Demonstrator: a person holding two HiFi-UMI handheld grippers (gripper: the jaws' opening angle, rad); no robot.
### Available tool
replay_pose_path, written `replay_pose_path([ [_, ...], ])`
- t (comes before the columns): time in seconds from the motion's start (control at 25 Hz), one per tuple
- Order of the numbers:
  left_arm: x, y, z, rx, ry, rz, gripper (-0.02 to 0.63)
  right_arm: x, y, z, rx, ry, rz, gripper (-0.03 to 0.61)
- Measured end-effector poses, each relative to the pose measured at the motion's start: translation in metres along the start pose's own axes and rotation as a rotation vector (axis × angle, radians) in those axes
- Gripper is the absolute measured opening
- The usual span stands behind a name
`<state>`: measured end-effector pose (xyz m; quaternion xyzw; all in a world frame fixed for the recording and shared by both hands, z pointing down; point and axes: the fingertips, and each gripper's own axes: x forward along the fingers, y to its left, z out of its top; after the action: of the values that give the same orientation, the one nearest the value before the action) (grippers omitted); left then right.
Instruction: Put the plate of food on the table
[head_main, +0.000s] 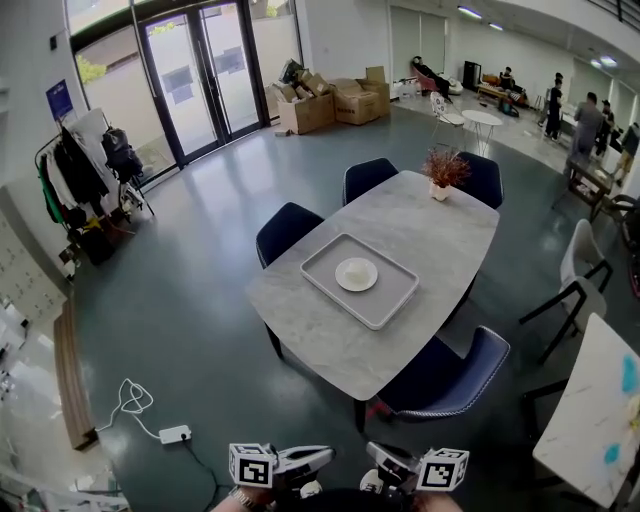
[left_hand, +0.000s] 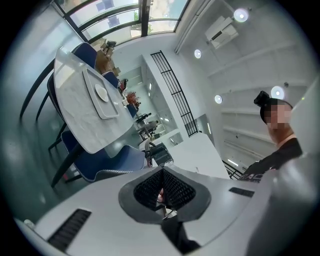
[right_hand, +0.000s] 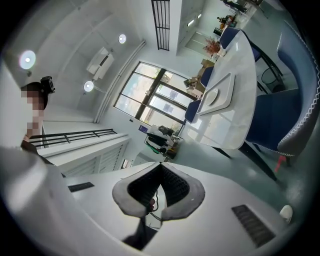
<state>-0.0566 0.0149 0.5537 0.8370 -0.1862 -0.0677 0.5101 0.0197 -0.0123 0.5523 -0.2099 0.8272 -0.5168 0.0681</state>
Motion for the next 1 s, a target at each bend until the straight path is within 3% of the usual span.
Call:
replay_pose_path([
  [0.32,-0.022,0.002,-0.005,0.026,0.001,-0.047,0.008,0.004,0.016,-0.031,-0.004,0.005,-0.025,0.011],
  [0.56,-0.033,0.0,-0.012,-0.017,-0.002,-0.062,0.008,0.009,0.025,-0.039,-0.019,-0.01,-0.042,0.011],
  [1.0,-0.059,-0.014,-0.011,0.079,0.015,-0.062,0.008,0.029,0.046,-0.048,-0.054,-0.012,-0.02,0.011],
])
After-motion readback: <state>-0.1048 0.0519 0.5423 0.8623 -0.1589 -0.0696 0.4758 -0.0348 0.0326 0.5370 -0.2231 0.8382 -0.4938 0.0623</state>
